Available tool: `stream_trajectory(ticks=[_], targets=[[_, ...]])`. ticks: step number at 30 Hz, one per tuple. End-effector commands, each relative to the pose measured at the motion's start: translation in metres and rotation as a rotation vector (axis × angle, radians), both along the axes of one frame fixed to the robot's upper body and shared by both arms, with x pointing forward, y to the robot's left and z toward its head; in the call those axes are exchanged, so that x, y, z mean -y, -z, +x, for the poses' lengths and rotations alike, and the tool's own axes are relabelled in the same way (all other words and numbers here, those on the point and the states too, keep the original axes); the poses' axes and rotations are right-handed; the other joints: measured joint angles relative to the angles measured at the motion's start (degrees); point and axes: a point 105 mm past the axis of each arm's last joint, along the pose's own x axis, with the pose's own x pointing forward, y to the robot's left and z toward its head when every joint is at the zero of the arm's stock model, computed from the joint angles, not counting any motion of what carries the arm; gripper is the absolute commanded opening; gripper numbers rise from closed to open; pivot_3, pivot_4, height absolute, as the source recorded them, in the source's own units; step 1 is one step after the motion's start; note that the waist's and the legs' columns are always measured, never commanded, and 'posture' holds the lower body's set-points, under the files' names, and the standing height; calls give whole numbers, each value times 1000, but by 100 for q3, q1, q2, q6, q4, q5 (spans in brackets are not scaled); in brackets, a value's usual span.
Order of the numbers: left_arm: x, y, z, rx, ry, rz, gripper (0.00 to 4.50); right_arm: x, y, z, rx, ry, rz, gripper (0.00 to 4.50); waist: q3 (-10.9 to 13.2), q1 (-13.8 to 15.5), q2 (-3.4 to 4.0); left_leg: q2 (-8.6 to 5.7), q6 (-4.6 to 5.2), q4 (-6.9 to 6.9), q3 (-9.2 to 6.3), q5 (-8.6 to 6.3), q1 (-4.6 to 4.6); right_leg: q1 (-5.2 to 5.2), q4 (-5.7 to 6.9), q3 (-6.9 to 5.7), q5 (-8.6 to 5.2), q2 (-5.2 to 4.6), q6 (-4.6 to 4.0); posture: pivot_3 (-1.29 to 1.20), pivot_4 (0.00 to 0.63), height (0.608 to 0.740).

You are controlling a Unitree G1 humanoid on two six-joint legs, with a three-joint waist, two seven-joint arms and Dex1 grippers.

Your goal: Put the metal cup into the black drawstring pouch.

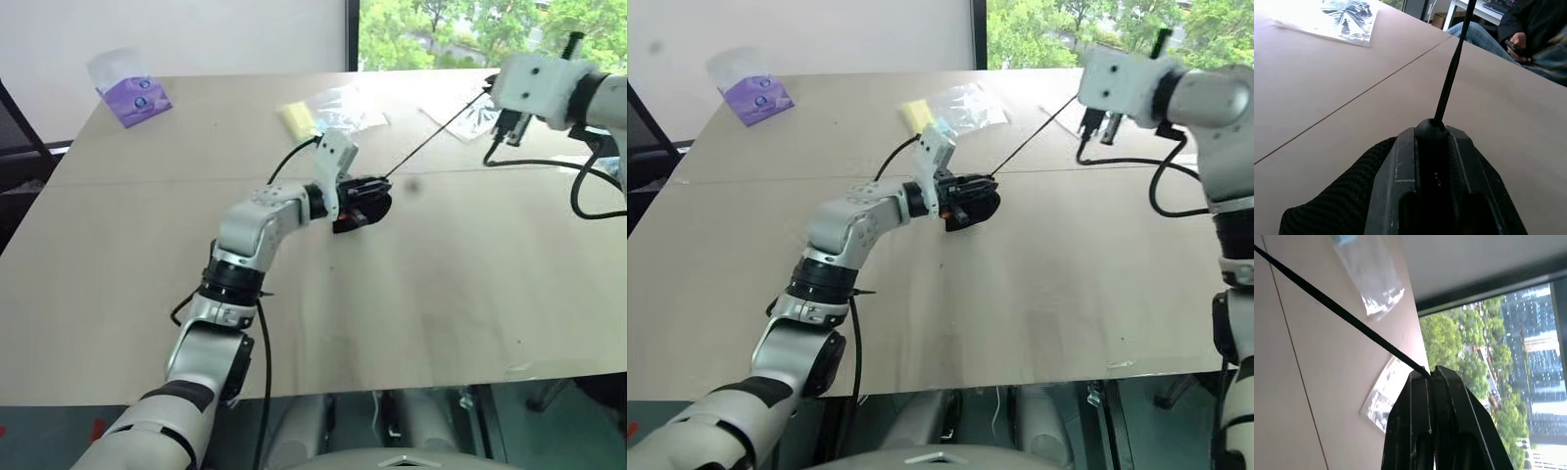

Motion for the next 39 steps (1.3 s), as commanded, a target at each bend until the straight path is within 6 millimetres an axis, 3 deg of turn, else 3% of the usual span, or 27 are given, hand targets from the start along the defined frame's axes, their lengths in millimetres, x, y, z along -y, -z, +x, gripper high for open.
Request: stream_trajectory(ticks=[1,6,10,12,15,18,21,25,29,31,35,37,39], targets=[[-29,34,4,-73,-95,109,148,72,-32,-3,138,241,113,0,0,-6,0,0,0,0,1,0,0,0,0,2,0,0,0,0,150,740],[-43,44,6,-89,-144,149,148,107,-6,-1,86,353,144,0,-1,-17,1,0,0,1,8,0,2,0,4,7,0,1,0,0,150,740],[-43,42,5,-33,-131,175,148,126,32,-3,-9,411,163,0,-4,-11,-2,4,0,1,9,0,8,3,5,9,0,4,0,0,150,740],[-35,37,4,6,-118,169,148,108,46,-4,-57,324,246,0,-4,2,-1,3,0,1,10,0,8,5,4,10,0,2,0,0,150,740],[-16,37,4,67,-98,198,148,62,75,-14,-178,114,391,0,-5,11,0,3,0,4,10,0,8,7,5,9,0,2,1,0,150,740],[3,31,-1,25,-61,108,1547,39,108,-24,-272,68,467,0,-10,-11,2,4,1,9,10,0,18,17,11,10,1,4,1,0,150,740],[2,23,-6,51,-70,101,2782,34,140,-37,-347,79,529,880,-11,-26,3,6,2,14,12,0,24,23,17,11,1,6,2,0,150,740],[-19,-2,-26,118,-77,83,4500,48,158,-62,-327,116,563,2719,-10,-18,5,9,2,7,13,0,19,12,19,16,1,8,1,0,150,740],[-43,-17,-39,234,-153,60,4500,66,167,-85,-322,172,608,4468,-12,9,8,9,2,8,13,0,19,15,12,17,1,5,1,0,150,740],[-68,-21,-40,277,-273,1,4500,69,172,-100,-337,178,626,4468,-14,30,10,7,4,9,12,-1,29,28,9,15,1,5,2,0,150,740],[-113,-2,-53,210,-388,-75,4500,60,179,-131,-453,119,763,4468,-13,11,11,14,3,-4,11,-1,55,48,6,13,0,10,1,0,150,740],[-122,1,-65,186,-381,-156,4500,54,184,-142,-468,102,745,4468,-11,17,11,16,9,-10,10,-5,89,88,-5,12,-1,9,1,0,150,740],[-130,12,-73,186,-412,-100,4500,52,179,-144,-421,115,786,4468,-11,19,9,18,22,-9,11,-13,115,122,-14,10,-2,8,2,0,150,740]])
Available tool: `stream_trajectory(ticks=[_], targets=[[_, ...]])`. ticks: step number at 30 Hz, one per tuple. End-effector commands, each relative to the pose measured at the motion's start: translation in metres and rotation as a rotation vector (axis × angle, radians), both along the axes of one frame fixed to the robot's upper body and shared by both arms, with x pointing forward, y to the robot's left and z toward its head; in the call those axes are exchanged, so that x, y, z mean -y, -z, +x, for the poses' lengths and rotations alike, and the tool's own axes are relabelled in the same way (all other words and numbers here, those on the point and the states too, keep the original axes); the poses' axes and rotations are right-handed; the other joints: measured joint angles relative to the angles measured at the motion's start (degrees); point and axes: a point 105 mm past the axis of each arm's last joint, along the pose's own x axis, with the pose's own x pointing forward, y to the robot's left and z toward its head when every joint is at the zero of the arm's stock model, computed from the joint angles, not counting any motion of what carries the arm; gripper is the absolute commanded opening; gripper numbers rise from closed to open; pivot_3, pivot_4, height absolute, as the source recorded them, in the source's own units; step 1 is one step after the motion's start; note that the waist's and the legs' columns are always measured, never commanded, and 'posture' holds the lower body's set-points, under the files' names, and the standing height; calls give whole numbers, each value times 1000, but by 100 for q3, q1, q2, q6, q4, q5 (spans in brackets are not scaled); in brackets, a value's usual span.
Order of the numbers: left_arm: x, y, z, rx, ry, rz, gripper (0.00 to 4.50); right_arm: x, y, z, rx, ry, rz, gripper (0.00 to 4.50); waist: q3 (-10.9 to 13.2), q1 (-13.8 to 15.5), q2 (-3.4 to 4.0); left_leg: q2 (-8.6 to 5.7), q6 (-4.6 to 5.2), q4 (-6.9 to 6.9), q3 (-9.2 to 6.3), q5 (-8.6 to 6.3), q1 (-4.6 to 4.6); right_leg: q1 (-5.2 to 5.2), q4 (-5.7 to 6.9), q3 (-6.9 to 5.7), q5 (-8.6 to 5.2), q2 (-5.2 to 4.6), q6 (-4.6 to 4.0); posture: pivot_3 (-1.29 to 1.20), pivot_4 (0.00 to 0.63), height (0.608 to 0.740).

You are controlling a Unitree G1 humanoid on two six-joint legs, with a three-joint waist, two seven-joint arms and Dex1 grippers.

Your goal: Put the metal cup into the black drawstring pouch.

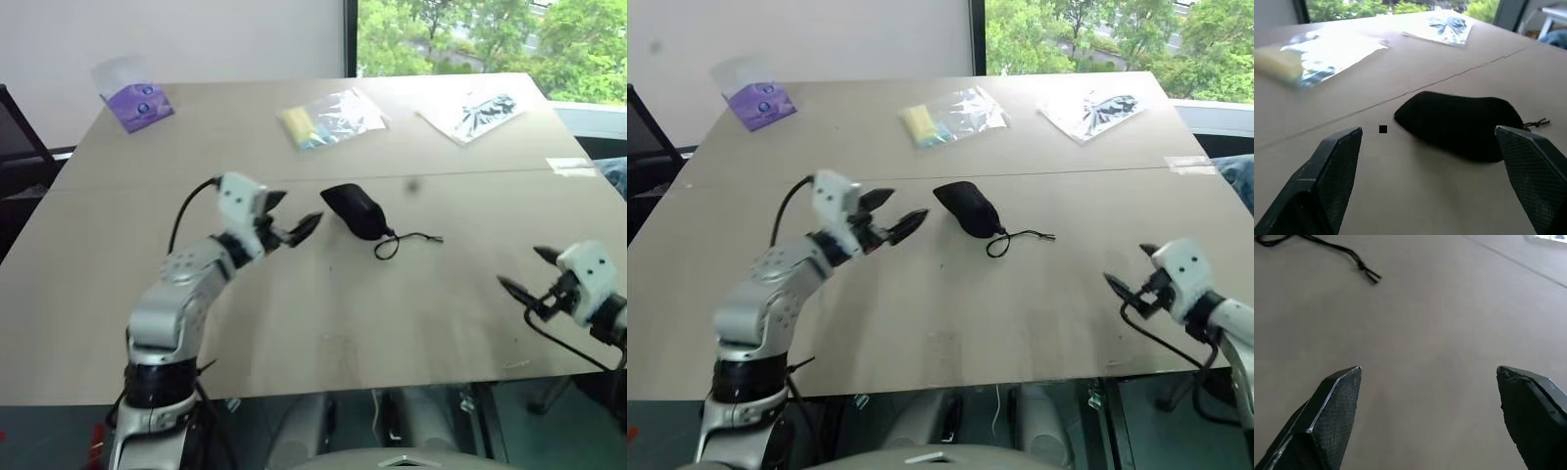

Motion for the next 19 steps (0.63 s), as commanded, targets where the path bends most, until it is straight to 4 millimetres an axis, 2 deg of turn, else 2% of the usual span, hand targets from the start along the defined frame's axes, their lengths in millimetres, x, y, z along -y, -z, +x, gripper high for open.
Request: stream_trajectory(ticks=[1,5,11,19], targets=[[-6,-12,-18,88,-27,44,4500,-8,-29,-2,143,40,40,4468,-1,4,-1,-2,21,2,1,-12,1,2,-1,0,0,-2,1,0,150,740],[-22,7,-42,30,-70,69,4500,-20,-36,-12,144,54,76,4468,-1,13,0,-4,7,2,0,-5,10,13,1,-1,0,-6,1,0,150,740],[-34,23,-65,-32,-106,70,4500,-18,-34,-14,139,89,69,4468,-2,56,0,-2,19,2,-3,-12,8,14,-3,-6,-1,-5,0,0,150,740],[-33,19,-69,-22,-105,64,4500,-14,-26,-9,138,87,70,4468,-2,127,0,-2,18,1,-4,-12,8,15,-6,-11,-2,-4,-1,0,150,740]])
